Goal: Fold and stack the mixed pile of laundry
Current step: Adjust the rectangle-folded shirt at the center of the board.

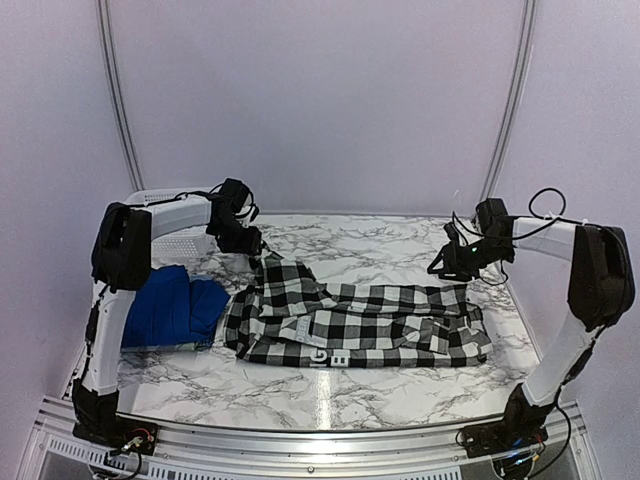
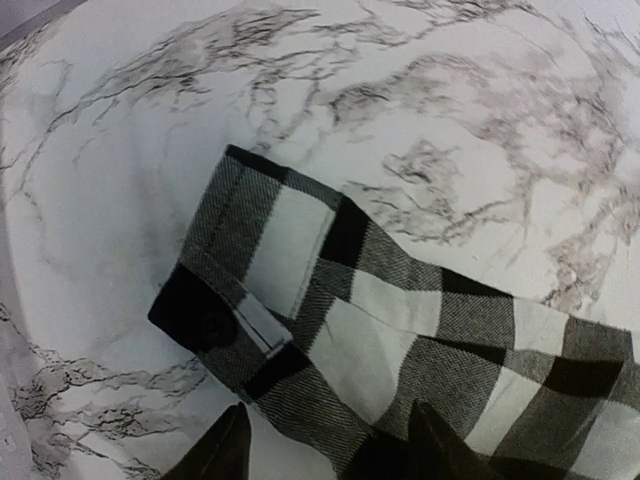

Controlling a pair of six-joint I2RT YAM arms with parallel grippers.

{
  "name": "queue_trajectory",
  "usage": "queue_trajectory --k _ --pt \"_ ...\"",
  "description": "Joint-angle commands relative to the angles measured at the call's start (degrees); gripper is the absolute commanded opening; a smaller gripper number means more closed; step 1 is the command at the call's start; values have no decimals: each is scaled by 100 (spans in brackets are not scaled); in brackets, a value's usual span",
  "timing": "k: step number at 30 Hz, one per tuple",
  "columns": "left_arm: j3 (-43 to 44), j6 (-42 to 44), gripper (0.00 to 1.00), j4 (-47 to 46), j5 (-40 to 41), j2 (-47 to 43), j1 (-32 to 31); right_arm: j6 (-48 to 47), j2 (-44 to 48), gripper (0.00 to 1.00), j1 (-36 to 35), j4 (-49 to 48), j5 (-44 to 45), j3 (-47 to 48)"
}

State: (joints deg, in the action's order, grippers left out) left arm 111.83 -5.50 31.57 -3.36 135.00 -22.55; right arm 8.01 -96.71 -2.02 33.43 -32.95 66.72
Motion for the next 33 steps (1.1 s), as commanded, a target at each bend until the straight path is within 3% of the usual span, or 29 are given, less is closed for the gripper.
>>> queue_trajectory --k 1,4,11,13,15,18,19,25,28,33 --pt "584 -712 62 150 170 361 160 24 -108 43 -26 -33 -52 303" --pt "886 -958 64 157 231 686 163 33 -176 43 -24 -45 -54 332" --pt "982 -1273 55 291 265 1151 139 25 -276 44 -22 -51 -65 460" --pt "1026 -1223 44 371 225 1254 98 -14 -239 46 -38 -135 -172 482" --pt "1108 -1140 26 369 66 1304 65 -152 -94 51 -102 -275 -192 529" --pt "1454 -923 2 283 -96 1238 -37 -292 124 65 -188 -517 -276 649" --pt "1581 -887 0 201 -119 1183 -74 -320 166 70 -193 -590 -342 694" --pt "2239 -558 0 -288 -219 482 -382 -523 325 87 -294 -781 -602 1172" --pt "1920 106 0 -623 -222 -326 -640 -619 345 98 -452 -838 -751 1515" --pt "974 1321 0 -882 -556 -1526 -1216 -662 357 99 -854 -1182 -1174 1833"
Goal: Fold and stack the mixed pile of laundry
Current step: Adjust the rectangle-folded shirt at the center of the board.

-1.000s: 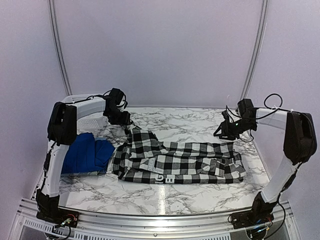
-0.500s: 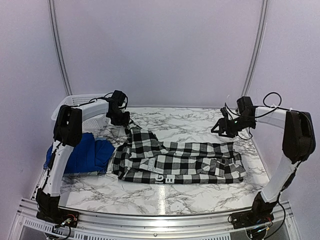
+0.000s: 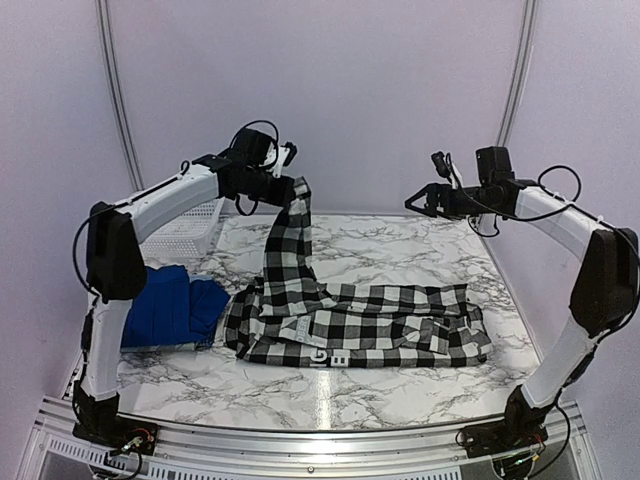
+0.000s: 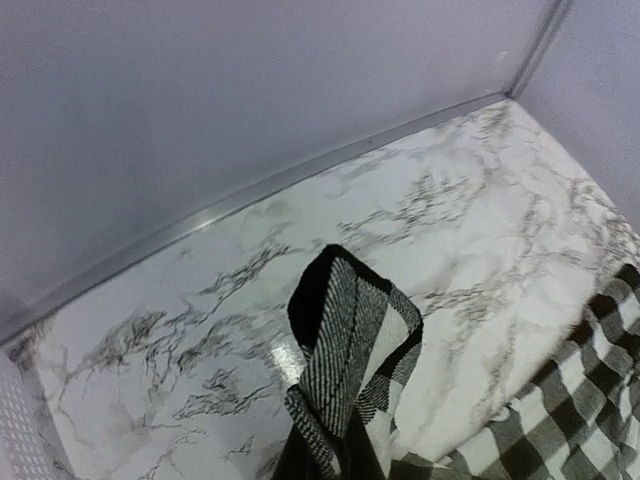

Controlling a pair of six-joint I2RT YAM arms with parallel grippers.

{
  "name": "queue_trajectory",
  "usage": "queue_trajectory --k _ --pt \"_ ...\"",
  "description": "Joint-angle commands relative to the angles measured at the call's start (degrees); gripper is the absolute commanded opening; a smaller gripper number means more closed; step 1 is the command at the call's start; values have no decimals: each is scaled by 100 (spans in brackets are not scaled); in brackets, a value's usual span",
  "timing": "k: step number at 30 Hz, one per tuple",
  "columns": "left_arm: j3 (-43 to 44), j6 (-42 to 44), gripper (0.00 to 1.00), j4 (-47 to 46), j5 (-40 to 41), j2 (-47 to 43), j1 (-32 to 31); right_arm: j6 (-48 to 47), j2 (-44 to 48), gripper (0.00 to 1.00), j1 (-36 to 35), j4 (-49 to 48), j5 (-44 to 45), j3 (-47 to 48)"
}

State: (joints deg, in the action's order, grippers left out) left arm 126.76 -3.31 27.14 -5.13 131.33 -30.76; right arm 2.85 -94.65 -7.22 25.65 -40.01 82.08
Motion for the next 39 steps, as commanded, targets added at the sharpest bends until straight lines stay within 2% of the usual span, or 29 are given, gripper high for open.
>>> queue_trajectory --k 1,4,8,13,18,23,26,28,29,30,32,35,36,37,39 --pt "-799 1143 0 -560 -581 -1420 -463 -205 190 99 -465 -507 -500 327" --pt "-1723 1280 0 -994 -1023 -2119 -708 -461 326 99 -875 -713 -503 390" --pt "-2569 1665 0 -1186 -1036 -2770 -1091 -592 410 98 -1384 -816 -666 422" --pt "-3067 1973 0 -1263 -1094 -3226 -1399 -441 409 99 -2022 -1000 -767 352" --pt "-3239 2321 0 -1272 -1057 -3325 -1592 -93 241 87 -2349 -1119 -821 334" --pt "-3280 2369 0 -1296 -970 -3349 -1712 -113 -48 61 -2405 -759 -772 640" --pt "-3280 2274 0 -1362 -861 -3355 -1706 -237 -183 39 -2412 -446 -821 832" --pt "-3293 2194 0 -1409 -738 -3384 -1710 -276 -194 10 -2424 -318 -856 897" --pt "-3316 2142 0 -1439 -670 -3407 -1708 -276 -175 0 -2430 -278 -839 911" --pt "-3346 2047 9 -1485 -583 -3446 -1707 -356 -136 0 -2443 -252 -815 908" --pt "-3452 1809 42 -1554 -280 -3554 -1687 -512 46 0 -2473 -277 -734 857" --pt "-3807 1564 85 -1663 -155 -3839 -1553 -617 300 0 -2517 -306 -646 818" --pt "-3945 1498 94 -1710 -204 -3921 -1490 -662 377 0 -2538 -290 -628 820" --pt "-4069 1403 98 -1755 -222 -4004 -1387 -704 455 0 -2561 -242 -604 825" --pt "-4294 1255 99 -1772 -209 -4117 -1231 -812 630 0 -2639 -148 -545 810"
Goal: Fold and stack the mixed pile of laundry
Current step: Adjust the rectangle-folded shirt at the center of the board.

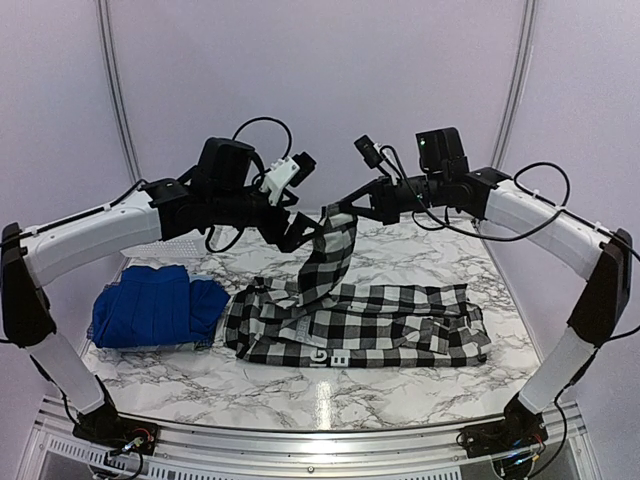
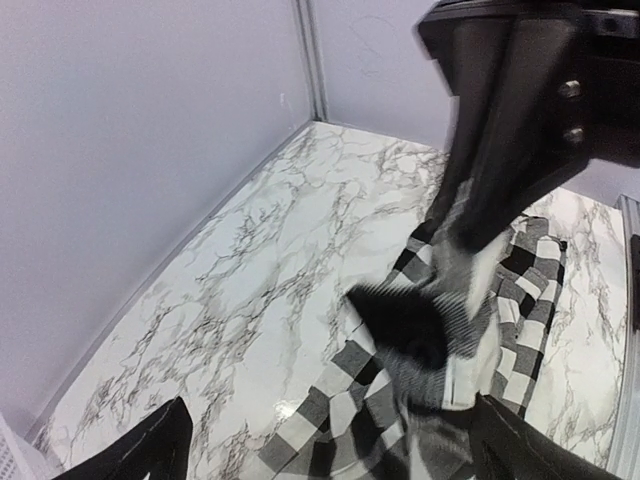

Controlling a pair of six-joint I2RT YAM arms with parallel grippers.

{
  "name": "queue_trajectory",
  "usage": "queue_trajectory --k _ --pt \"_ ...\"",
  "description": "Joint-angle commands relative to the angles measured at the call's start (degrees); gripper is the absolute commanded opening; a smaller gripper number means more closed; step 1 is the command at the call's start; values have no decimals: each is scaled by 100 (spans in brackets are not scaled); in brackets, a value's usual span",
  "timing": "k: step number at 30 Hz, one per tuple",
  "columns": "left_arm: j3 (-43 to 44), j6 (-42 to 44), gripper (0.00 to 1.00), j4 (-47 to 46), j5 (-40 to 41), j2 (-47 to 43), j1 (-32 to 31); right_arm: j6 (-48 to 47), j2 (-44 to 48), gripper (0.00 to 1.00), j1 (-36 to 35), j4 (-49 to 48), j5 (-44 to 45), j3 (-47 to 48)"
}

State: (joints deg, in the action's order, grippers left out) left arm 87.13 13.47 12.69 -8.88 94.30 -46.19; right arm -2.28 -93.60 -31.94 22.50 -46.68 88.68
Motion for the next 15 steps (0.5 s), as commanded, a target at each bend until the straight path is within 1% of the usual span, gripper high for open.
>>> queue_trajectory --k 1,5,6,9,11,15 --pt "-387 -513 99 -322 196 -456 419 -346 629 0 -209 224 143 111" --pt "-651 -1259 99 -470 60 -493 974 -465 1120 0 -423 424 313 -264" --pt "-663 -1306 99 -470 3 -428 1058 -480 1286 0 -492 474 355 -405" --pt "-728 -1312 99 -434 -220 -232 1104 -442 1615 0 -705 570 514 -774" --pt "-863 -1297 99 -483 -506 -99 1104 -333 1793 0 -836 523 587 -1054" --pt "-1117 -1120 99 -477 -930 255 1013 80 1965 0 -1173 82 687 -1562"
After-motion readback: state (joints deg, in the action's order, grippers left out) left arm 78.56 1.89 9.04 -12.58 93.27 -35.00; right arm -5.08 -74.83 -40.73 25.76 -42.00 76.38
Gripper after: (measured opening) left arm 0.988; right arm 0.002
